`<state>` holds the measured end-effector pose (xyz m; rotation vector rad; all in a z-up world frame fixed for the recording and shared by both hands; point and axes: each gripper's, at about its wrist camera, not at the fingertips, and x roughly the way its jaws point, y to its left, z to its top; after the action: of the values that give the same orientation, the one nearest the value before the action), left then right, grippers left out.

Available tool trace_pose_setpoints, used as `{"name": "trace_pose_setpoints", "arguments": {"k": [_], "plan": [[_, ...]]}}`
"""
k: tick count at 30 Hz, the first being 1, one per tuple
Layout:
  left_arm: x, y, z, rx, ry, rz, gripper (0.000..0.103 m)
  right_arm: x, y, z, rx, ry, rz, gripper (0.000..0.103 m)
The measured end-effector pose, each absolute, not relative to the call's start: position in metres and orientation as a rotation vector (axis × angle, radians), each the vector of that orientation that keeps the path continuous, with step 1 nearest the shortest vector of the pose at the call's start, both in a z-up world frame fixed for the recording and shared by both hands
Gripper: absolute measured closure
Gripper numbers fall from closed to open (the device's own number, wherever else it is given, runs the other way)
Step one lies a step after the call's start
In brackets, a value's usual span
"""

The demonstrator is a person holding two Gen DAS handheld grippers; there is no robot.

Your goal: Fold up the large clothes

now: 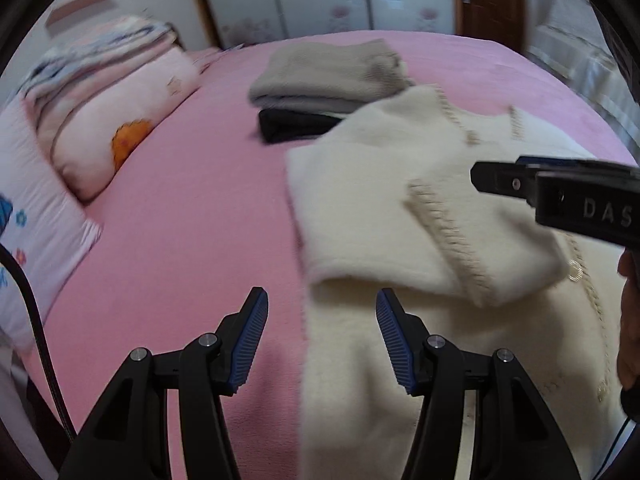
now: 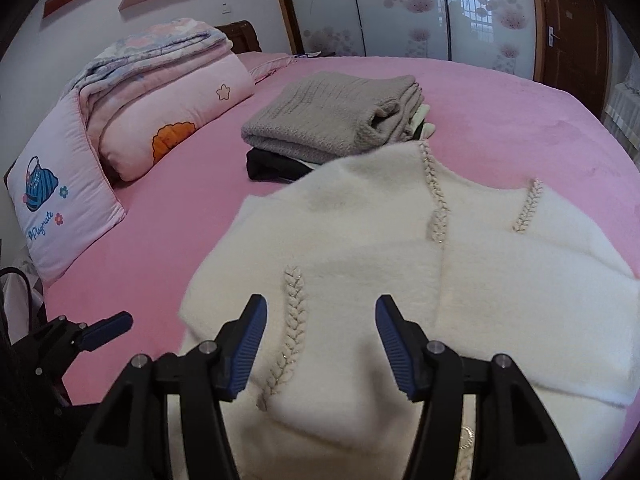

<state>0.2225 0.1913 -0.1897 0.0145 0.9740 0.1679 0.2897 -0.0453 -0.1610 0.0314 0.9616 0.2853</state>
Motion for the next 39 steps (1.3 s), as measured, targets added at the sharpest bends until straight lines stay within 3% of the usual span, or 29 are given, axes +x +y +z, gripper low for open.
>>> {"name": "trace_pose_setpoints", "arguments": {"k": [13, 14, 15, 16, 17, 18, 31, 33, 34, 37, 39], "plan": [[0.231, 0.206, -0.227, -0.09, 1.05, 0.182, 0.048, 0.328, 0.012, -0.238, -0.248, 1.097, 0.127, 0.046], [0.231, 0.206, -0.227, -0.091, 1.051, 0.182, 0.048, 0.328, 0.012, -0.239, -0.264, 1.093, 0.119, 0.05], [0.232, 0.205, -0.228, -0.092, 1.053, 0.182, 0.048, 0.328, 0.012, -0.238, -0.286, 1.088, 0.108, 0.063], [0.234, 0.204, -0.229, -0.093, 1.055, 0.182, 0.048, 0.327, 0.01, -0.237, -0.278, 1.093, 0.128, 0.066], [0.234, 0.204, -0.23, -0.095, 1.057, 0.18, 0.048, 0.327, 0.006, -0.235, -0.253, 1.097, 0.149, 0.074], [0.235, 0.204, -0.23, -0.095, 1.059, 0.179, 0.048, 0.326, 0.002, -0.231, -0.225, 1.105, 0.172, 0.09], [0.278, 0.194, -0.249, -0.047, 1.046, 0.228, 0.048, 0.305, -0.107, -0.081, -0.083, 0.832, 0.189, 0.093], [0.286, 0.193, -0.251, -0.047, 1.04, 0.231, 0.059, 0.31, -0.123, -0.069, -0.087, 0.801, 0.16, 0.093], [0.291, 0.191, -0.251, -0.042, 1.039, 0.235, 0.077, 0.311, -0.133, -0.063, -0.077, 0.787, 0.144, 0.093], [0.298, 0.188, -0.25, -0.044, 1.019, 0.246, 0.086, 0.313, -0.167, -0.054, -0.056, 0.735, 0.079, 0.093], [0.299, 0.184, -0.248, -0.027, 0.997, 0.251, 0.088, 0.314, -0.2, -0.062, -0.017, 0.748, 0.009, 0.101]]}}
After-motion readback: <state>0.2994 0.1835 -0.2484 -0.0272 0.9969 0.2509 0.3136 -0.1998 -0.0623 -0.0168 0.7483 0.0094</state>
